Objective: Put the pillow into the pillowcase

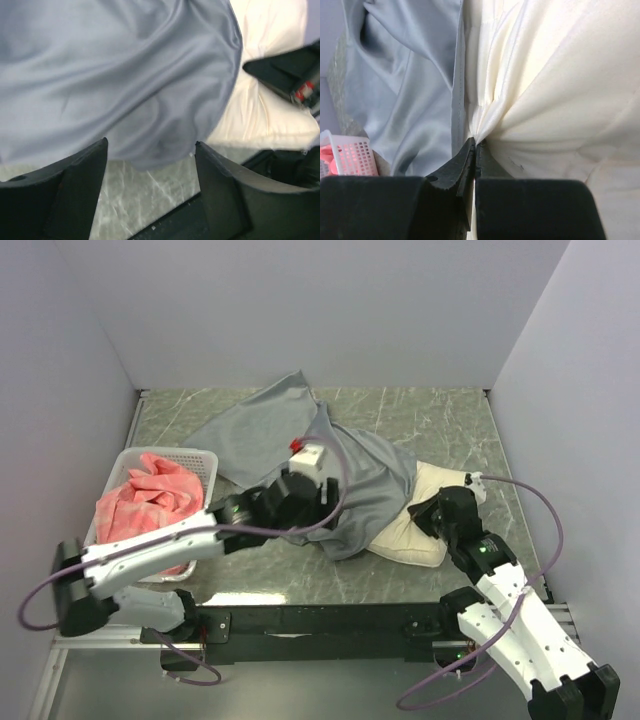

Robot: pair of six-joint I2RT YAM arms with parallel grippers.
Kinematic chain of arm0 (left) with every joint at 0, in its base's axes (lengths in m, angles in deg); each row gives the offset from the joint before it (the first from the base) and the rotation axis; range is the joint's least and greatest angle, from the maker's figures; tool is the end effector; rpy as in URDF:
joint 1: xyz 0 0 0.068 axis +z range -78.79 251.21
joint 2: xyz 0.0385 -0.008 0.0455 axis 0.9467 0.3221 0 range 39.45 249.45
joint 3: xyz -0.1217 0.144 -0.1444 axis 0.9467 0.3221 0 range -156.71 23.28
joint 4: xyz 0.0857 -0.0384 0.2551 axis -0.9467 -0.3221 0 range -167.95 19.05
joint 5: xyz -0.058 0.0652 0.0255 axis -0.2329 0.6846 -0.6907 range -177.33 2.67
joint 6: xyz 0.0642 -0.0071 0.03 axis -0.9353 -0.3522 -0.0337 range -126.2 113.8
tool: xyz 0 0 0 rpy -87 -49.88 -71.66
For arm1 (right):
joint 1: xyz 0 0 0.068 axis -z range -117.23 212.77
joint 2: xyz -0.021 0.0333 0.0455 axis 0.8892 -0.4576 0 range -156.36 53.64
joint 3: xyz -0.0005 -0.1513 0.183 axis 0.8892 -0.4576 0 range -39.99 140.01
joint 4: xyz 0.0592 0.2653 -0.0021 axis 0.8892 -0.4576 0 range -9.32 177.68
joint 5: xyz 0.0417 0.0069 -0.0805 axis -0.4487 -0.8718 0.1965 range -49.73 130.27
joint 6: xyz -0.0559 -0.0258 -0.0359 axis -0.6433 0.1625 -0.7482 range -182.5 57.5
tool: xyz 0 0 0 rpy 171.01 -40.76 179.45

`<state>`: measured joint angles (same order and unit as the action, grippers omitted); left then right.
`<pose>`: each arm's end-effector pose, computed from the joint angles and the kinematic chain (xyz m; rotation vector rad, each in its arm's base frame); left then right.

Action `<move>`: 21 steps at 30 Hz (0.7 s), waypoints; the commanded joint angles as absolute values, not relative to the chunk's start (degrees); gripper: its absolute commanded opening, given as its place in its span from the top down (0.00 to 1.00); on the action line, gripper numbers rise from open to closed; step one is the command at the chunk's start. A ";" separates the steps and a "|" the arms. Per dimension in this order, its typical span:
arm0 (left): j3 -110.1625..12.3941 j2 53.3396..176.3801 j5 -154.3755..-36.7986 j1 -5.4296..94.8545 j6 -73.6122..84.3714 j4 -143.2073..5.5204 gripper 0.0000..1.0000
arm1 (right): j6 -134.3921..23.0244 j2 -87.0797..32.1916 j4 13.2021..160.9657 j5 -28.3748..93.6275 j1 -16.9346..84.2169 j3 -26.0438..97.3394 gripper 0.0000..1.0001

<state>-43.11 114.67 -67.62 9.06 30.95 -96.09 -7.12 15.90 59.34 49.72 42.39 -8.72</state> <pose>0.1721 -0.2838 0.2812 0.2757 2.1772 -0.6405 0.1999 0.0640 0.2081 0.7607 2.0930 0.5688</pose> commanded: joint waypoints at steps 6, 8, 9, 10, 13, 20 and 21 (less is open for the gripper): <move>-21.37 110.20 -58.06 -3.31 40.91 -85.55 0.40 | -9.76 17.34 62.54 49.94 42.03 -1.31 1.00; -20.49 113.10 -57.53 -5.68 41.35 -83.44 0.37 | -9.94 17.51 62.28 49.59 42.11 -0.96 1.00; -20.57 114.24 -57.10 -6.13 41.52 -81.95 0.35 | -10.03 17.60 61.93 49.41 42.20 -0.88 1.00; -20.75 116.68 -56.83 -6.39 41.70 -81.41 0.32 | -10.03 17.95 61.75 49.23 42.11 -0.87 1.00; -22.50 121.43 -55.51 -6.92 42.23 -80.00 0.26 | -9.94 18.65 61.49 49.06 42.11 -1.14 1.00; -26.80 130.67 -50.07 -7.01 45.12 -77.36 0.22 | -10.03 19.53 60.35 48.88 42.11 -1.05 1.00; -27.60 131.82 -48.23 -7.01 45.91 -78.32 0.22 | -9.85 19.80 60.26 48.79 42.11 -0.88 1.00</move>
<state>-22.93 127.92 -55.47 -6.87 42.01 -80.36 -9.75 17.61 55.69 49.63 42.39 -5.35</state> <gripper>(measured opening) 0.774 0.018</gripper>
